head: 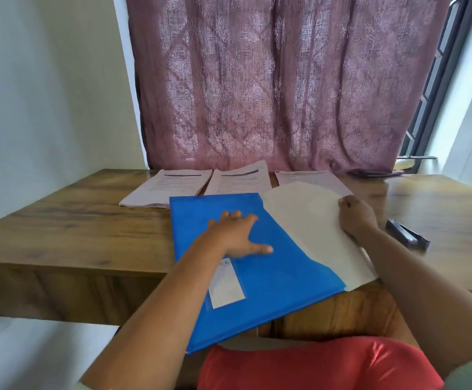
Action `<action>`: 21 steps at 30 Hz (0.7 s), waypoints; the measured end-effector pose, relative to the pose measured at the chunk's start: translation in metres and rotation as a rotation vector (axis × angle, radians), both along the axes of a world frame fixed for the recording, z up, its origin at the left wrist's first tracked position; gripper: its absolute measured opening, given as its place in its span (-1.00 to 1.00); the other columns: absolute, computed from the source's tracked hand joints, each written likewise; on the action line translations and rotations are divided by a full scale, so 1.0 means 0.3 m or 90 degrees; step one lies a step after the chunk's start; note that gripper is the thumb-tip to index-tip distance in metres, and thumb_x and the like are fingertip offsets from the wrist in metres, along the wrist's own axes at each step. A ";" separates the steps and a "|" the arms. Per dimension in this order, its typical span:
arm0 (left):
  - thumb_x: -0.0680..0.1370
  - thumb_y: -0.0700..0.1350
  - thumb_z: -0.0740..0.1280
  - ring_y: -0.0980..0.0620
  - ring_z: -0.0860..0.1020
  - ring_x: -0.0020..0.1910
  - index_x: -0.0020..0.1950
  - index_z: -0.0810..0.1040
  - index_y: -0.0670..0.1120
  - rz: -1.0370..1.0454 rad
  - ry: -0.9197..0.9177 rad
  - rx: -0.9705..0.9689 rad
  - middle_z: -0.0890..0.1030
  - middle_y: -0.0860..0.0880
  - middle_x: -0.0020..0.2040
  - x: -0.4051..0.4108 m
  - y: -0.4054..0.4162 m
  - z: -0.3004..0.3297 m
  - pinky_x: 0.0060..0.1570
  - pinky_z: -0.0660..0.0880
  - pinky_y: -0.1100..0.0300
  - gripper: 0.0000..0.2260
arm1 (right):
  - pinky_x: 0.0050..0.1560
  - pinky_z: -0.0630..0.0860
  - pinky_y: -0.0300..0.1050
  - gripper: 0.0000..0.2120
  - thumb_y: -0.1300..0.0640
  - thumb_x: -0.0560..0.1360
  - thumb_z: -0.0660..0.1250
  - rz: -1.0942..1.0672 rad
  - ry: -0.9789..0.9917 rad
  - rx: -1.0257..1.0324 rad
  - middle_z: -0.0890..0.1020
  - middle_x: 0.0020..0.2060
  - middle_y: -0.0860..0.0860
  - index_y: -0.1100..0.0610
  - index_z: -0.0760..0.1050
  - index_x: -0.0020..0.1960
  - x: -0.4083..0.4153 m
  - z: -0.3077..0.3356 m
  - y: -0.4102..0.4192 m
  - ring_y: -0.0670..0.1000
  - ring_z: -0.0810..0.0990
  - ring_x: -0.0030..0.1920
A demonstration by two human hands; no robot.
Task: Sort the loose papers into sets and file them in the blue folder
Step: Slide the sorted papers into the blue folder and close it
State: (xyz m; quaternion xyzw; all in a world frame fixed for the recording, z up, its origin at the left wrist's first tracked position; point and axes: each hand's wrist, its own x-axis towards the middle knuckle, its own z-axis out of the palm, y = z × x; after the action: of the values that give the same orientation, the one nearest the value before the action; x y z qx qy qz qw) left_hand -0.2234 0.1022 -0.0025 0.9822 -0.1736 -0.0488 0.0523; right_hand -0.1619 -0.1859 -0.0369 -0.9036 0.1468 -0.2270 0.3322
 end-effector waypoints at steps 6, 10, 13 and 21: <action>0.42 0.34 0.36 -0.06 0.14 0.49 0.55 0.15 0.17 -0.051 0.111 0.018 0.22 0.03 0.49 0.006 0.054 -0.005 0.43 0.21 -0.11 -0.22 | 0.23 0.38 -0.05 -0.72 0.19 0.52 0.23 0.043 0.135 -0.216 0.57 0.17 0.16 0.20 0.55 0.19 0.011 0.012 -0.023 0.21 0.49 0.21; 0.44 0.34 0.34 -0.04 0.16 0.49 0.55 0.15 0.18 -0.073 0.114 0.040 0.22 0.04 0.51 0.020 0.071 -0.004 0.44 0.20 -0.06 -0.24 | 0.22 0.32 -0.09 -0.55 0.36 0.42 0.24 0.171 0.040 -0.357 0.51 0.16 0.06 0.01 0.55 0.22 -0.020 0.027 0.054 0.14 0.39 0.21; 0.42 0.35 0.35 -0.03 0.22 0.46 0.54 0.16 0.19 -0.071 0.121 0.048 0.25 0.05 0.49 0.036 0.082 0.002 0.42 0.24 -0.08 -0.24 | 0.28 0.35 -0.19 -0.61 0.33 0.52 0.19 0.276 0.143 -0.396 0.55 0.22 0.04 0.12 0.55 0.28 -0.023 0.033 0.141 0.08 0.48 0.24; 0.42 0.36 0.33 -0.03 0.21 0.48 0.55 0.14 0.20 -0.071 0.136 0.056 0.21 0.06 0.52 0.054 0.106 -0.001 0.45 0.21 -0.07 -0.24 | 0.41 0.27 0.02 -0.54 -0.09 0.66 0.03 0.240 0.327 -0.527 0.35 0.46 0.04 -0.03 0.23 0.53 -0.034 0.042 0.293 0.12 0.34 0.43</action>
State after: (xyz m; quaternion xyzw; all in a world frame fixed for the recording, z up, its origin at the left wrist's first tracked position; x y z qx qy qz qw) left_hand -0.2071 0.1339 -0.0027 0.9617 -0.2188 -0.1635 0.0242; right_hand -0.1721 -0.0981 -0.0243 -0.9966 -0.0437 0.0264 -0.0643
